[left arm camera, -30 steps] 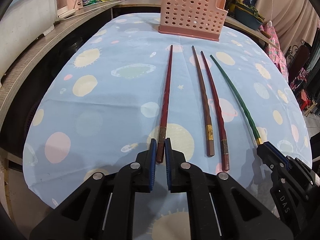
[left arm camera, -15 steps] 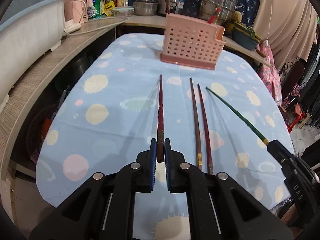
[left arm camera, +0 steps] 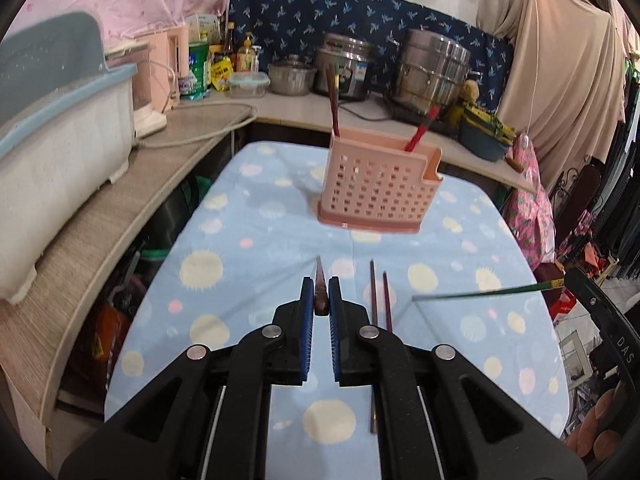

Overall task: Organize utensils
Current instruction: 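Carry the green and dark red chopsticks with both tools into the pink holder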

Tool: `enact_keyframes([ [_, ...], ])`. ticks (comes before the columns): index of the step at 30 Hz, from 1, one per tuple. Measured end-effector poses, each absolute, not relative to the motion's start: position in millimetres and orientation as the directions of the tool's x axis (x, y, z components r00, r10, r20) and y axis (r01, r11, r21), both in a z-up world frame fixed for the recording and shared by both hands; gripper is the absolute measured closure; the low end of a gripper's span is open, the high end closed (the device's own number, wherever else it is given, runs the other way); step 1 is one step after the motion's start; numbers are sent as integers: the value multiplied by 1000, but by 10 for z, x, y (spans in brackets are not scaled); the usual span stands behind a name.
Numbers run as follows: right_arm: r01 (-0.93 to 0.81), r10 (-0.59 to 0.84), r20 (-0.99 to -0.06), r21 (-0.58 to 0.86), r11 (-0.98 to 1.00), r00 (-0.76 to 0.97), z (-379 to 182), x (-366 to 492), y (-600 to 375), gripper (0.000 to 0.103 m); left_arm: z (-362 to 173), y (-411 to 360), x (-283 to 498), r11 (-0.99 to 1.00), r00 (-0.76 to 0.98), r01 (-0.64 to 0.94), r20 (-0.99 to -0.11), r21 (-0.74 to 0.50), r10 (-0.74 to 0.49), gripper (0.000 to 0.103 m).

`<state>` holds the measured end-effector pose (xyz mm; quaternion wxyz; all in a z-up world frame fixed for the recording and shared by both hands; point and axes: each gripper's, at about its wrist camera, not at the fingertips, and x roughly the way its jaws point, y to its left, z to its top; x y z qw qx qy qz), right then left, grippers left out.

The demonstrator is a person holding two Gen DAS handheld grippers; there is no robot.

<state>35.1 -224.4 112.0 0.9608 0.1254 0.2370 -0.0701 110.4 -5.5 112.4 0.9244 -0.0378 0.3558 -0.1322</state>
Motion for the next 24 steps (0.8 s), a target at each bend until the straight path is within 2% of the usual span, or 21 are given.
enact_keyframes([
  [19,159,-40,-410,260,952,911,1752,1052,-2529,96,1845,-193,1987,958,753,219,-593,-183,-285,96],
  [24,148,-44,-362,266,953,931,2058,1326,-2595,96,2192,-273,2169,958,790,223,-542,-181,-286,96],
])
